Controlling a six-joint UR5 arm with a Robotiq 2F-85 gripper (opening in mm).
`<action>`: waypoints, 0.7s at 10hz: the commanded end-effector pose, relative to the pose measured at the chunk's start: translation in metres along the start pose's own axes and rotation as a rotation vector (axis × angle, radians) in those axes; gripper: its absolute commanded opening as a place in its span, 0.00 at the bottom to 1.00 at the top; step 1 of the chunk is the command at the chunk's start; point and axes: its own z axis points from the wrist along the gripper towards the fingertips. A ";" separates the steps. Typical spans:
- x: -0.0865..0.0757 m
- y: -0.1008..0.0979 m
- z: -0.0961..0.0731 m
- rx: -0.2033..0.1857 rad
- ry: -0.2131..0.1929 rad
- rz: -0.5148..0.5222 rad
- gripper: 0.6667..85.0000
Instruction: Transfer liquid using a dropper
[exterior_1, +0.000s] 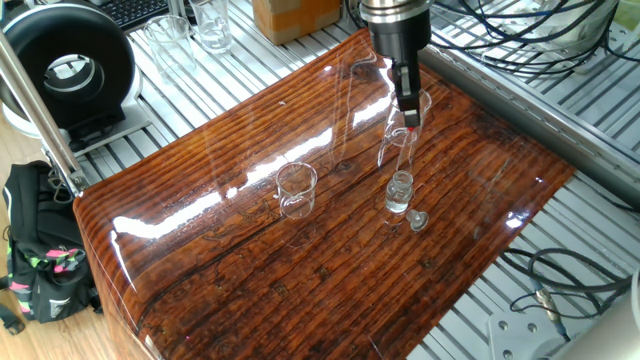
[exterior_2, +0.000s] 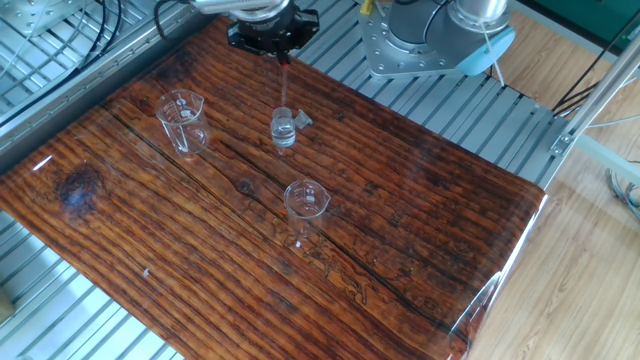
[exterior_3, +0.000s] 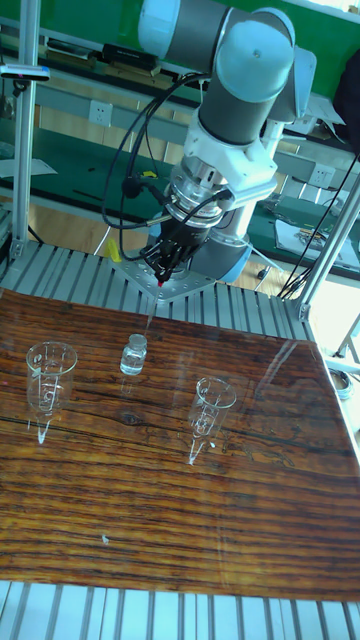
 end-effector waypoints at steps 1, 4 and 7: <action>0.002 -0.011 0.003 -0.005 -0.001 -0.010 0.01; 0.002 -0.019 0.010 -0.003 0.007 -0.012 0.01; 0.002 -0.015 0.013 -0.030 0.008 -0.016 0.01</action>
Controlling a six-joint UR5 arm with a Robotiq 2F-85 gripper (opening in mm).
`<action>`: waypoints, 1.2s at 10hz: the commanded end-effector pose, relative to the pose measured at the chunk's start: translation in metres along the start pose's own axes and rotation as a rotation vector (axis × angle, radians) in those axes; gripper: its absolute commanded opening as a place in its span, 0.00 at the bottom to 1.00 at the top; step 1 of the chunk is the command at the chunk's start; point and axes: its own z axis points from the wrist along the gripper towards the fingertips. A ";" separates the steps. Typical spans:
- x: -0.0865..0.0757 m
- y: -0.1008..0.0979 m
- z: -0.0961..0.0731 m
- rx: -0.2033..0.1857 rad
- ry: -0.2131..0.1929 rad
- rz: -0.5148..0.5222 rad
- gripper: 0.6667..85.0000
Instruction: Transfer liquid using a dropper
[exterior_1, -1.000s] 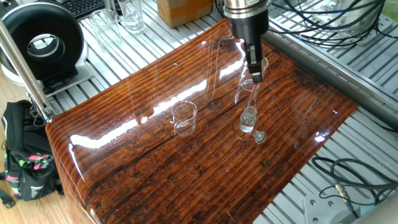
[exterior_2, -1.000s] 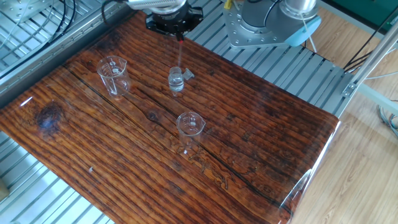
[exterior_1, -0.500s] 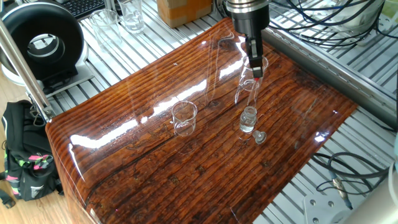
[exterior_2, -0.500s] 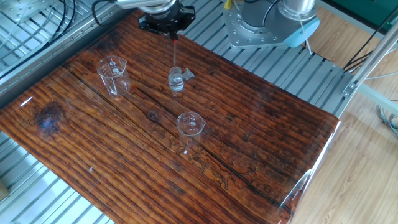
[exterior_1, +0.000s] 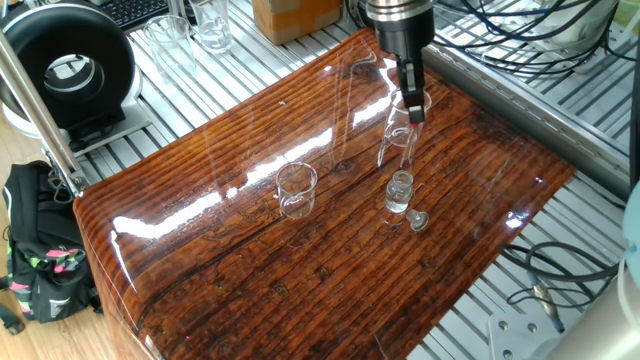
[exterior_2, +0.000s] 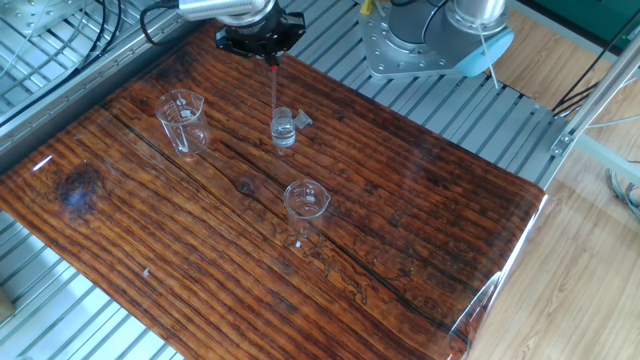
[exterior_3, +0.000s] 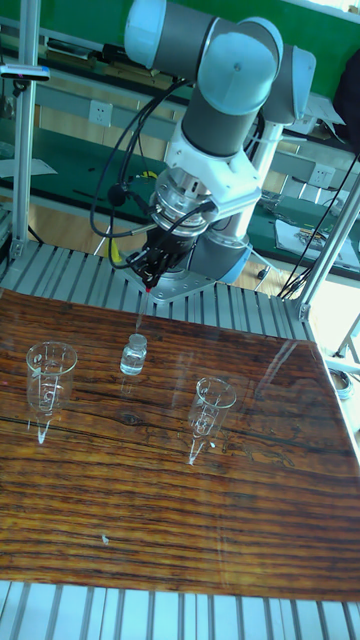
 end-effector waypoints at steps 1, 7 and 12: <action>-0.002 0.005 0.002 -0.034 -0.010 -0.007 0.01; -0.004 0.013 0.009 -0.059 -0.018 -0.013 0.01; -0.003 0.010 0.011 -0.050 -0.013 -0.008 0.01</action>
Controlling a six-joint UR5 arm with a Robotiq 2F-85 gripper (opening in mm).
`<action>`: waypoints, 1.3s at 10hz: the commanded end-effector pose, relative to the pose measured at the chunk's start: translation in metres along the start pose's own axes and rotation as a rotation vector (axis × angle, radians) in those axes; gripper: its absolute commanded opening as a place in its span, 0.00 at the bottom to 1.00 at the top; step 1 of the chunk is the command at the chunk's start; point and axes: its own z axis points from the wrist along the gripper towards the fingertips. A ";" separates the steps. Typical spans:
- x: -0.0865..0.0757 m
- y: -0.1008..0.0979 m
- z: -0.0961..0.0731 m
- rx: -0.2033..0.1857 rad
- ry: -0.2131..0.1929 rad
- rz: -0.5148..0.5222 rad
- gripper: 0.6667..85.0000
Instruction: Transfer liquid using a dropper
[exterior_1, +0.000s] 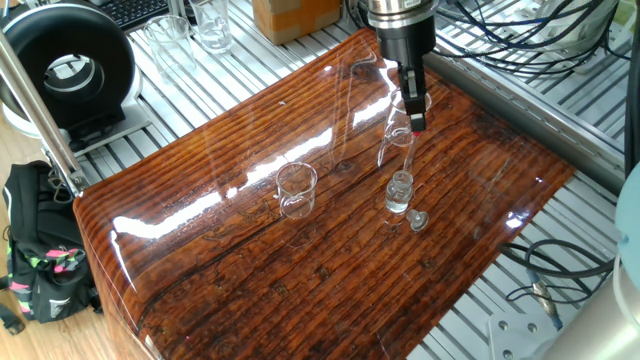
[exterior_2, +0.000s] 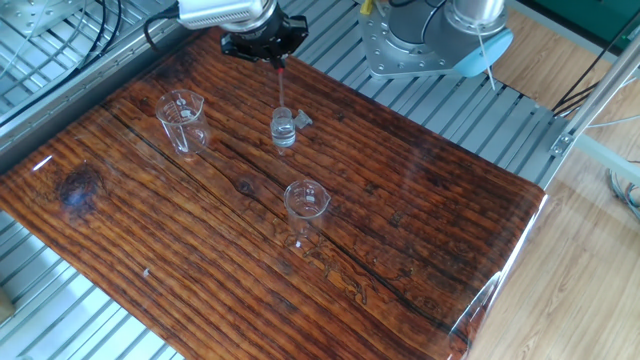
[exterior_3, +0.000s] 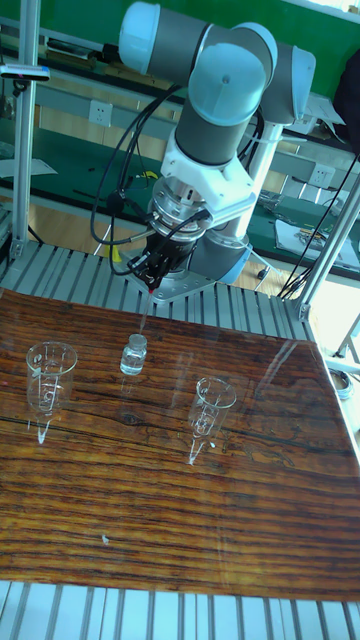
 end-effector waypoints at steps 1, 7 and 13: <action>-0.003 0.001 0.001 -0.008 -0.010 0.000 0.01; -0.005 -0.005 0.007 -0.006 -0.008 0.001 0.01; -0.013 -0.008 0.020 -0.013 -0.011 0.004 0.01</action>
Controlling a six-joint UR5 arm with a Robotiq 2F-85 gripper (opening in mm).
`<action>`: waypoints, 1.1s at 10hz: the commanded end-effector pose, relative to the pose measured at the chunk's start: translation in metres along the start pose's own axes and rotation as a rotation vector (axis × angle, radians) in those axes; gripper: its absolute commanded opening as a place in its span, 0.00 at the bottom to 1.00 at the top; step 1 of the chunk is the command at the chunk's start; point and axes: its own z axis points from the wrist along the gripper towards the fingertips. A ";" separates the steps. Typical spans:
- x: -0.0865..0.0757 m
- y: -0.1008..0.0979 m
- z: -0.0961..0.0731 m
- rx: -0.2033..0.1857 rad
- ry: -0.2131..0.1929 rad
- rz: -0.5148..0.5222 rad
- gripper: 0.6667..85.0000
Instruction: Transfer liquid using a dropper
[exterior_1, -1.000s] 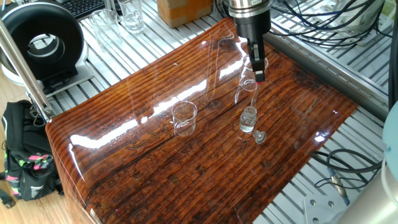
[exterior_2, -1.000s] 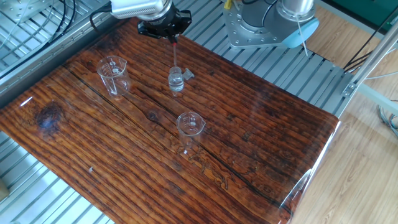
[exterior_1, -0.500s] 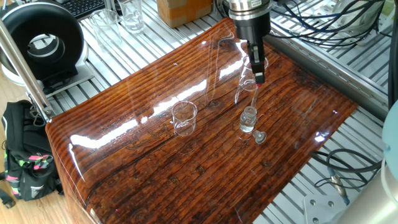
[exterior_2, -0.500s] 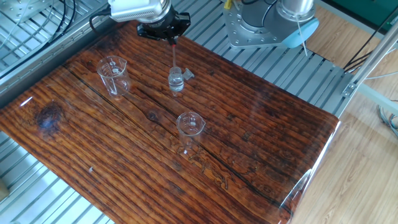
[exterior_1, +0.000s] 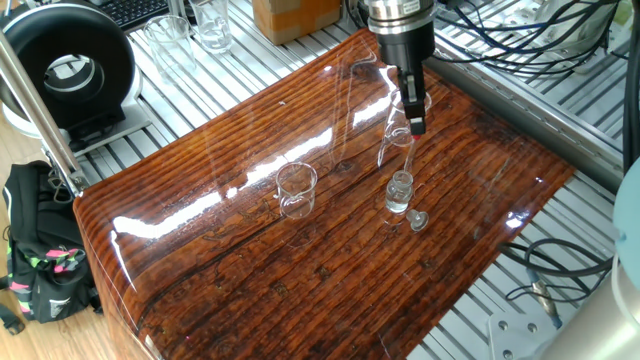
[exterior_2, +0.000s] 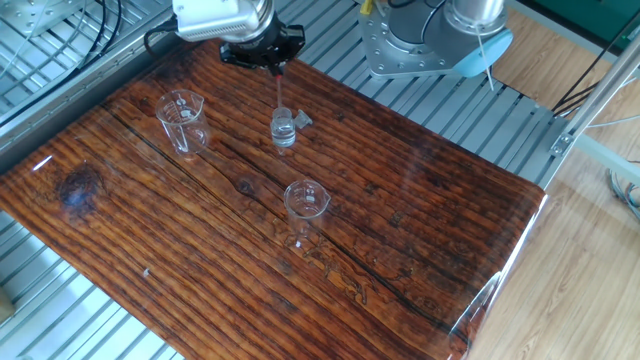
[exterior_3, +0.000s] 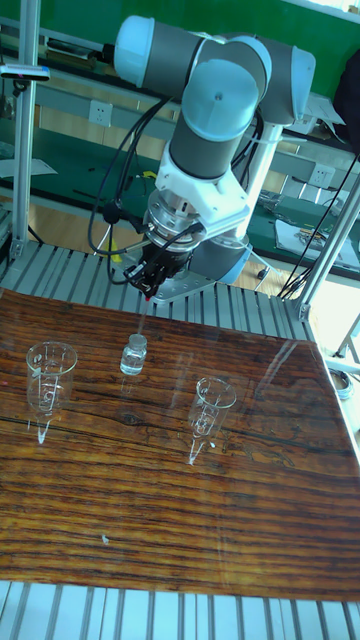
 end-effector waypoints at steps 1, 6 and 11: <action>-0.006 -0.001 0.008 -0.009 -0.013 -0.001 0.01; -0.008 -0.002 0.016 -0.014 -0.020 -0.001 0.01; -0.014 -0.004 0.020 -0.005 -0.023 0.008 0.01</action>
